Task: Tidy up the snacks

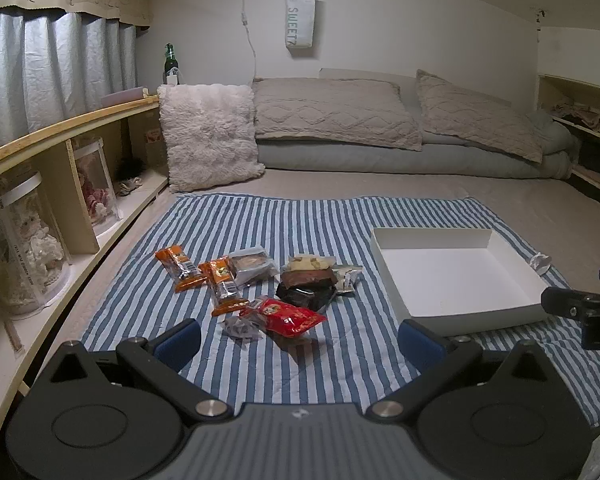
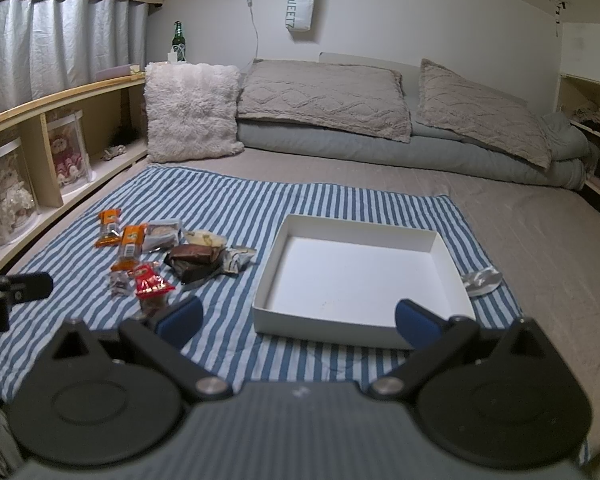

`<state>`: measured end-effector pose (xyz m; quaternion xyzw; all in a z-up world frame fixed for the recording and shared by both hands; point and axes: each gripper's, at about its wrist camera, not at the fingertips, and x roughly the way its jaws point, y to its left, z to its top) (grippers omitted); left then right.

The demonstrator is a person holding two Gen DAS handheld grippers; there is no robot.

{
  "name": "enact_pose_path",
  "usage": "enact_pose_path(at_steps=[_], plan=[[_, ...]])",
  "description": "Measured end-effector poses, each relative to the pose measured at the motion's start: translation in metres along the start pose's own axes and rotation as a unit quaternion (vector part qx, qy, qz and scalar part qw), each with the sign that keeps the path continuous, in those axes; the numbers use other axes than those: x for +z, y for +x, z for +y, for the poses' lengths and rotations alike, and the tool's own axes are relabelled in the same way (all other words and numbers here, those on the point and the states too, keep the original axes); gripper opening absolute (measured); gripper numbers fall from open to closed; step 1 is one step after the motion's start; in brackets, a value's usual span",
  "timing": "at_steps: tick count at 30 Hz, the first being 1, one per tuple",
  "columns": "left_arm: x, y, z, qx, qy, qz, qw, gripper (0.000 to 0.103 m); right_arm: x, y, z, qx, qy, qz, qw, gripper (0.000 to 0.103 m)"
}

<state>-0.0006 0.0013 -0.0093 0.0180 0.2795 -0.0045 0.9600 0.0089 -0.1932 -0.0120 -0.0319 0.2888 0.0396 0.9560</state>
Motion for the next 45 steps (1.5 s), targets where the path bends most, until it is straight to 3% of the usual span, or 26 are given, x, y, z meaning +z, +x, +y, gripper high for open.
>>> enact_pose_path(at_steps=[15, 29, 39, 45], plan=[[0.008, -0.005, 0.005, 0.017, -0.003, -0.005, 0.9998, 0.103, 0.000, -0.001, -0.003, -0.006, 0.000, 0.001, 1.000, 0.103], [0.049, 0.007, 0.021, 0.091, -0.020, -0.027, 0.9953, 0.103, 0.024, 0.017, 0.011, 0.008, -0.043, -0.017, 0.999, 0.103], [0.096, 0.040, 0.034, 0.127, -0.019, -0.048, 0.9906, 0.103, 0.048, 0.045, 0.033, 0.058, -0.066, -0.049, 0.995, 0.103], [0.114, 0.076, 0.052, 0.140, -0.035, -0.028, 0.9891, 0.103, 0.053, 0.079, 0.054, 0.095, -0.090, -0.056, 0.990, 0.103]])
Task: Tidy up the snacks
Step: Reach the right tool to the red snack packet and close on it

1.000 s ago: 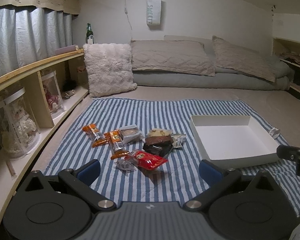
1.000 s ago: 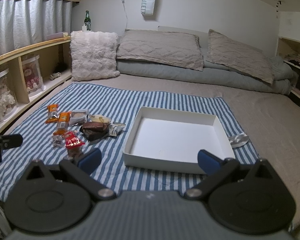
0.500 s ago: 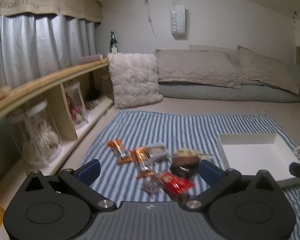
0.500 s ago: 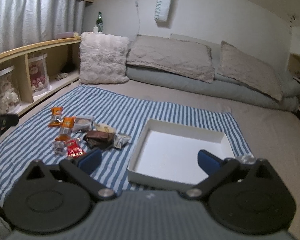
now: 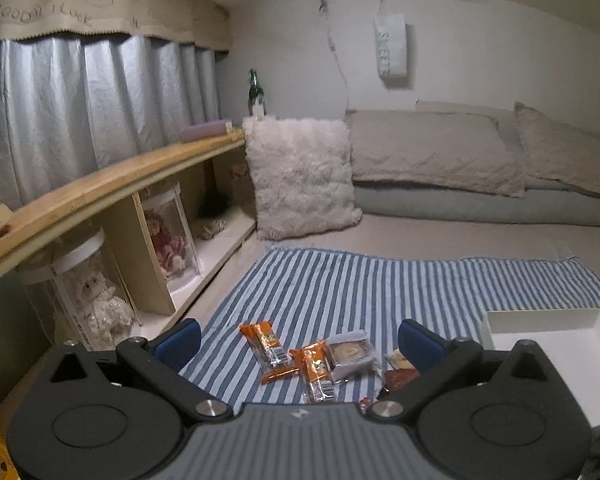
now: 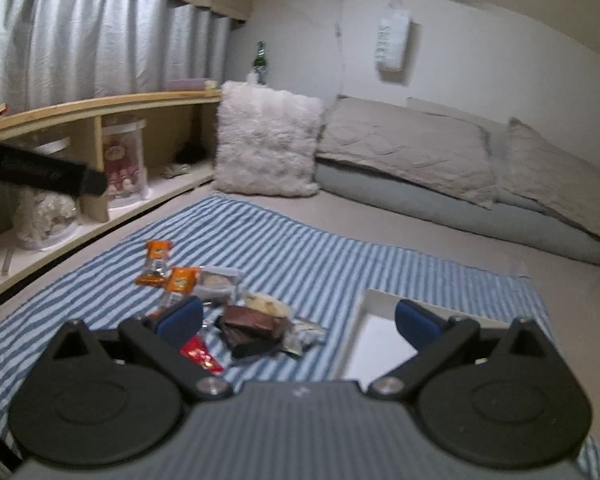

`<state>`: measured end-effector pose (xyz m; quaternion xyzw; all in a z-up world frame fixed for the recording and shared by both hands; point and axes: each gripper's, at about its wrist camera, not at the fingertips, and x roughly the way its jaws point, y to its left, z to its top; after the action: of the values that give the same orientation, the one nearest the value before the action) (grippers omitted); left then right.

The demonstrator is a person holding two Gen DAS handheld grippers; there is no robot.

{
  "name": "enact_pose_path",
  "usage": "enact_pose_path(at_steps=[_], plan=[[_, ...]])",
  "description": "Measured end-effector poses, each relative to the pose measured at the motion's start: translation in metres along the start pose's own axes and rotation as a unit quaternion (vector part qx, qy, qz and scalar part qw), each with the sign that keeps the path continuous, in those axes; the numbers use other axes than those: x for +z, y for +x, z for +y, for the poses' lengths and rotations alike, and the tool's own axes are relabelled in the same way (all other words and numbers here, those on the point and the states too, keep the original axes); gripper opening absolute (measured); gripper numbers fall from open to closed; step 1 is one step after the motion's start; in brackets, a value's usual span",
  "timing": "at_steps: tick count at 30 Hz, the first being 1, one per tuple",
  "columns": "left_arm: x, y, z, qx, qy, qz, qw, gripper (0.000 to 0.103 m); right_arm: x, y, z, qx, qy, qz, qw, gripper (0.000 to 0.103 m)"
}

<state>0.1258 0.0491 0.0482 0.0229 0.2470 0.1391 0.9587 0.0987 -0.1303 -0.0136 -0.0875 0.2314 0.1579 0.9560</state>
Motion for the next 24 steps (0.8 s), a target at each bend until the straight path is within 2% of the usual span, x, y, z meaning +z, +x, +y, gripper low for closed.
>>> enact_pose_path(at_steps=[3, 6, 10, 14, 18, 24], plan=[[0.000, 0.026, 0.003, 0.009, -0.006, 0.030, 0.9995, 0.103, 0.000, 0.022, 0.006, 0.026, -0.011, 0.011, 1.000, 0.103], [-0.005, 0.055, 0.004, 0.015, -0.009, 0.081, 0.9965, 0.103, -0.001, 0.047, 0.015, 0.064, -0.032, 0.032, 0.997, 0.103], [-0.020, 0.096, 0.011, 0.019, -0.047, 0.169, 0.9843, 0.103, -0.005, 0.076, 0.026, 0.078, -0.039, 0.049, 0.995, 0.103], [-0.041, 0.129, 0.016, 0.038, -0.060, 0.223, 0.9723, 0.103, -0.013, 0.101, 0.031, 0.101, -0.025, 0.061, 0.993, 0.103], [-0.053, 0.158, 0.013, 0.047, -0.066, 0.265, 0.9609, 0.103, -0.021, 0.117, 0.043, 0.122, -0.039, 0.079, 0.989, 0.103], [-0.065, 0.186, 0.009, 0.038, -0.072, 0.297, 0.9515, 0.103, -0.025, 0.132, 0.051, 0.140, -0.057, 0.103, 0.983, 0.103]])
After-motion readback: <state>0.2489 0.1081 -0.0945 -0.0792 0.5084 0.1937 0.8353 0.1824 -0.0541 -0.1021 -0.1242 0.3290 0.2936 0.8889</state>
